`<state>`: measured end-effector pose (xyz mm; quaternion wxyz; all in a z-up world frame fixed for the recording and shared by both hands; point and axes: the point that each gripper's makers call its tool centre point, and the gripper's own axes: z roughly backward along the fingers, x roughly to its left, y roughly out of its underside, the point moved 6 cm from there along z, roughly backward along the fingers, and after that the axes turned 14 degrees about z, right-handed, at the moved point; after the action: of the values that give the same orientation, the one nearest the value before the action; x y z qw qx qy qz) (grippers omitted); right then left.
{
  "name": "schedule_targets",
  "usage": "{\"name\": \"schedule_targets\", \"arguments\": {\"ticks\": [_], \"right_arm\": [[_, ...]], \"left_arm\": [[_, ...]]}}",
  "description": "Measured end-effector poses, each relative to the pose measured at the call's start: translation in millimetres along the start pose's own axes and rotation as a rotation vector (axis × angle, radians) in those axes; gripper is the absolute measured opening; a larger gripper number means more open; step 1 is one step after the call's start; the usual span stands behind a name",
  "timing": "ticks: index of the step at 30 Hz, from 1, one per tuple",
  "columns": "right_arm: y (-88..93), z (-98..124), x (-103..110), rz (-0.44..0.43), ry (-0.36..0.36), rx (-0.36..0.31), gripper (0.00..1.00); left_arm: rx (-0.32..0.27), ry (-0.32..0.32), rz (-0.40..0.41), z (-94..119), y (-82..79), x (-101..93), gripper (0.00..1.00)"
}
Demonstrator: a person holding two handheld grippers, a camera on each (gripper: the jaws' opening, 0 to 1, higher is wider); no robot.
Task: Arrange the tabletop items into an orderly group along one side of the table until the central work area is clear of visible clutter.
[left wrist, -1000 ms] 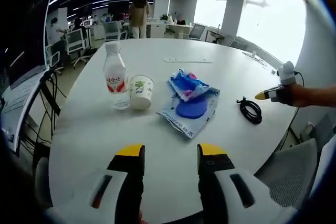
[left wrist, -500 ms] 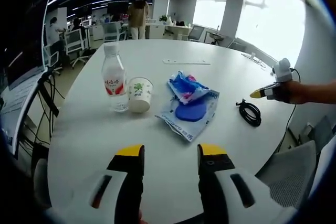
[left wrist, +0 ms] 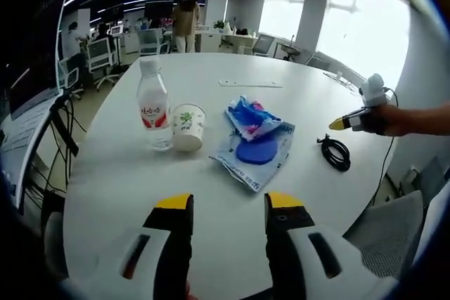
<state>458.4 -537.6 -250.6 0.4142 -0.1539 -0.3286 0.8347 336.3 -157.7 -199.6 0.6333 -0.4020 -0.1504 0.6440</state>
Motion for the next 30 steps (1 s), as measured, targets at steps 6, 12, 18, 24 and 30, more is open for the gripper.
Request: {"name": "schedule_targets", "arguments": {"ticks": [6,12,18,24,30], "right_arm": [[-8.6,-7.8,-1.7,0.013,-0.018,0.004,0.02],[-20.6,-12.7,-1.0,0.035,-0.035,0.005,0.04],[-32.3,-20.3,0.4,0.057,-0.056,0.004,0.06],[-46.5,-27.0,0.6,0.079,-0.066,0.001,0.07],[-59.1,-35.3,3.2,0.103,-0.081,0.000,0.08]], "left_arm": [[0.004,0.000,-0.001,-0.3,3.3,0.4,0.39],[0.001,0.000,0.000,0.9,4.8,0.6,0.39],[0.004,-0.002,0.008,1.0,5.4,1.6,0.39],[0.005,-0.001,0.011,0.1,4.7,1.5,0.39],[0.005,0.000,0.012,0.2,3.6,1.9,0.39]]}}
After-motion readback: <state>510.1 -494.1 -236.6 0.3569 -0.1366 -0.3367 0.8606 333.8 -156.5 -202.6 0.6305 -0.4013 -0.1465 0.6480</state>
